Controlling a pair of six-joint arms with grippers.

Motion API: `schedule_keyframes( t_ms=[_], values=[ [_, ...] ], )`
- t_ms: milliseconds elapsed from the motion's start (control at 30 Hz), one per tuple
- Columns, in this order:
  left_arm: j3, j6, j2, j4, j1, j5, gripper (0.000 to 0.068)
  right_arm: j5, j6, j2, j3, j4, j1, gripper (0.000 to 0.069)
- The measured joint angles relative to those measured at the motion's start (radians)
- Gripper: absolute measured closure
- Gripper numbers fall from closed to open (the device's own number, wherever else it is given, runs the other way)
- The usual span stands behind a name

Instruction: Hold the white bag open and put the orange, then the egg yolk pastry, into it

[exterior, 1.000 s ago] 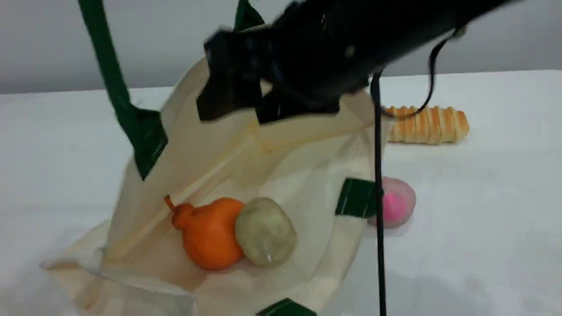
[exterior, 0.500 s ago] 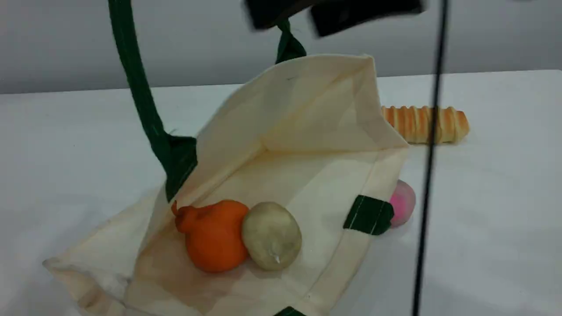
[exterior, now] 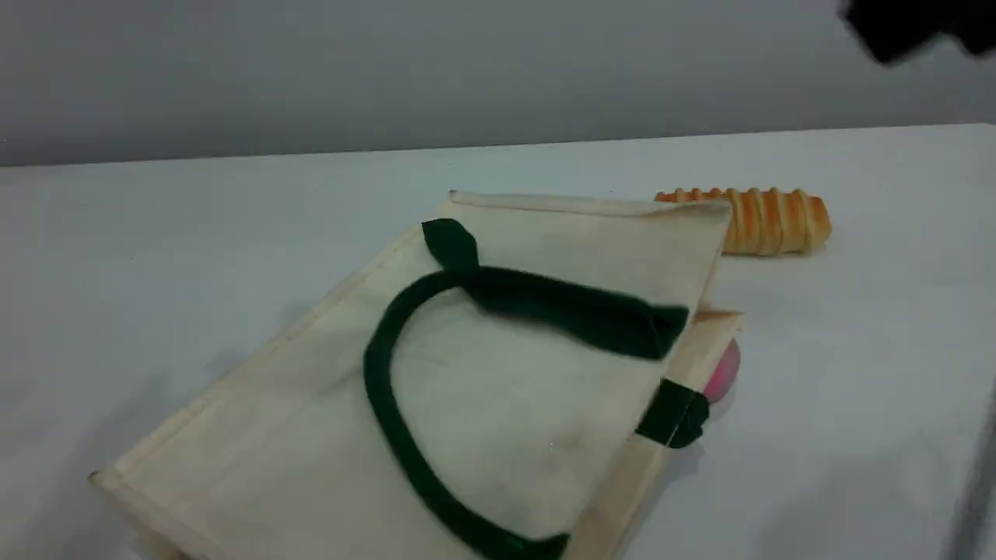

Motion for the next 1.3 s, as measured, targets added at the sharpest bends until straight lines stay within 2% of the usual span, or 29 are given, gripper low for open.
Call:
schedule_keyframes(
  t_ms=[100,200,300,533,767,867,1067,1200,1300],
  values=[
    [0.0,0.0,-0.007,0.001,0.0,0.038,0.0202,0.092,0.062,-0.038,0.0,-0.09,0.0,0.0234],
    [0.0,0.0,-0.033,0.001,0.0,0.038,0.0198,0.201,0.137,-0.081,0.0,-0.189,0.0,0.0235],
    [0.0,0.0,-0.066,-0.001,0.0,0.038,0.0198,0.262,0.197,-0.135,0.0,-0.265,0.001,0.0237],
    [0.0,0.0,-0.139,-0.009,0.0,0.038,0.0198,0.267,0.21,-0.338,0.049,-0.284,0.001,0.0237],
    [0.0,0.0,-0.214,-0.087,-0.006,0.038,0.0198,0.268,0.218,-0.63,0.219,-0.314,0.001,0.0237],
    [0.0,0.001,-0.245,-0.09,-0.029,0.038,0.0198,0.216,0.237,-0.763,0.297,-0.316,0.001,0.0237],
    [0.0,0.001,-0.274,-0.081,-0.107,0.038,0.0198,0.102,0.26,-0.986,0.382,-0.34,0.001,0.0237],
    [0.0,-0.012,-0.29,-0.081,-0.151,0.038,0.0198,0.099,0.26,-1.041,0.41,-0.339,0.001,0.0237],
    [0.002,-0.065,-0.302,-0.081,-0.154,0.038,0.0198,0.1,0.26,-1.041,0.409,-0.333,0.001,0.0237]
  ],
)
